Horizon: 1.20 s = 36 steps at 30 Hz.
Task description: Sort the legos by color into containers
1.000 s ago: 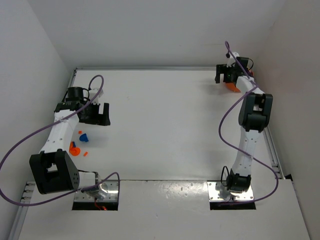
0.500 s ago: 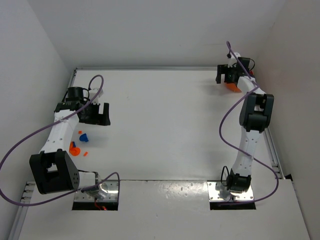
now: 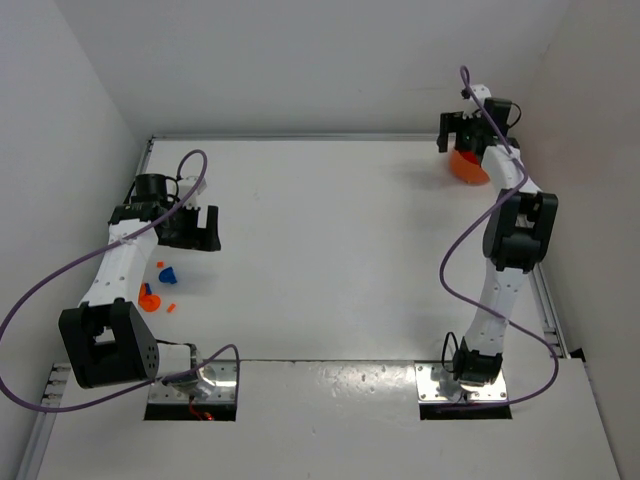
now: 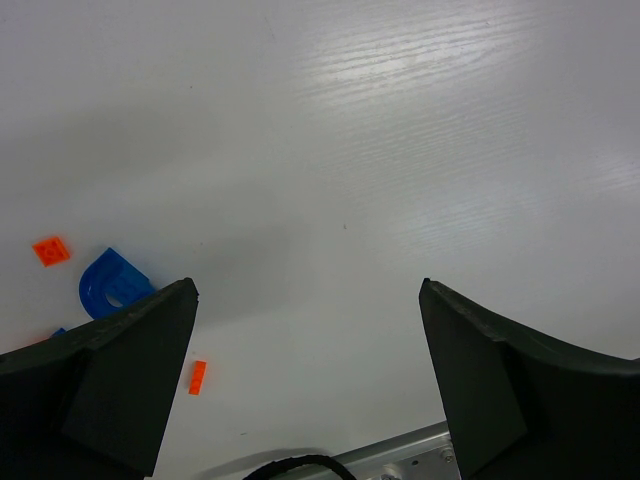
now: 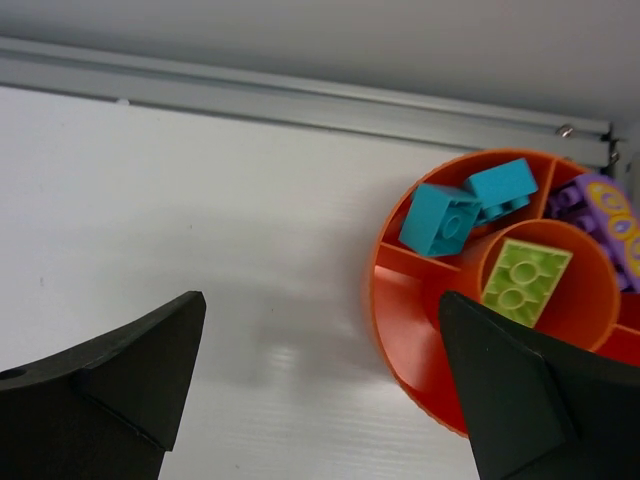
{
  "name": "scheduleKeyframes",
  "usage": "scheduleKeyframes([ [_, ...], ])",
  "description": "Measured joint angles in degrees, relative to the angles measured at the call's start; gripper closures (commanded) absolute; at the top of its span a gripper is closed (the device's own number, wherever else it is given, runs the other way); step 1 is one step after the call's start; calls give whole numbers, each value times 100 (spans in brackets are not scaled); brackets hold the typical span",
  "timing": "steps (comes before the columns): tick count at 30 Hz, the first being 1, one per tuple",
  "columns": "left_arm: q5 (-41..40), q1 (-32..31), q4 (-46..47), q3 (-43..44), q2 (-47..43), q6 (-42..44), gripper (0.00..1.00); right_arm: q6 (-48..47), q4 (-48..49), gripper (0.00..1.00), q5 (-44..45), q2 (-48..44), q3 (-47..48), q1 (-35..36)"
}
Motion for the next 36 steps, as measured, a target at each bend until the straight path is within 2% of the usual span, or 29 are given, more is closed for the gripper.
scheduleKeyframes([
  [9,-46,44,0,0,-2,0,0,-271,-304,0,-129,-1040,-26,0],
  [14,-186,120,0,0,-42,15,0,-614,-737,0,-487,-2374,-382,0],
  [17,-238,385,-2,2,-203,122,0,-828,-1106,0,-570,-3167,-595,-17],
  [20,-361,763,17,2,-520,280,0,-994,-1521,0,-627,-3877,-1123,-28],
  [24,-678,1115,-28,7,-787,715,2,-1198,-2035,0,-1001,-4555,-2297,-35],
  [29,-1012,1738,-85,-210,-824,1453,11,-1119,-2555,6,-1829,-4566,-3429,15],
  [31,-1180,2098,-63,-450,-868,1672,16,-1062,-2699,7,-2199,-4369,-3539,28],
  [32,-1228,2214,-68,-535,-868,1729,23,-1025,-2726,9,-2354,-4258,-3560,31],
  [36,-1261,2583,-92,-765,-708,2114,30,-881,-2780,11,-2806,-3821,-3560,55],
])
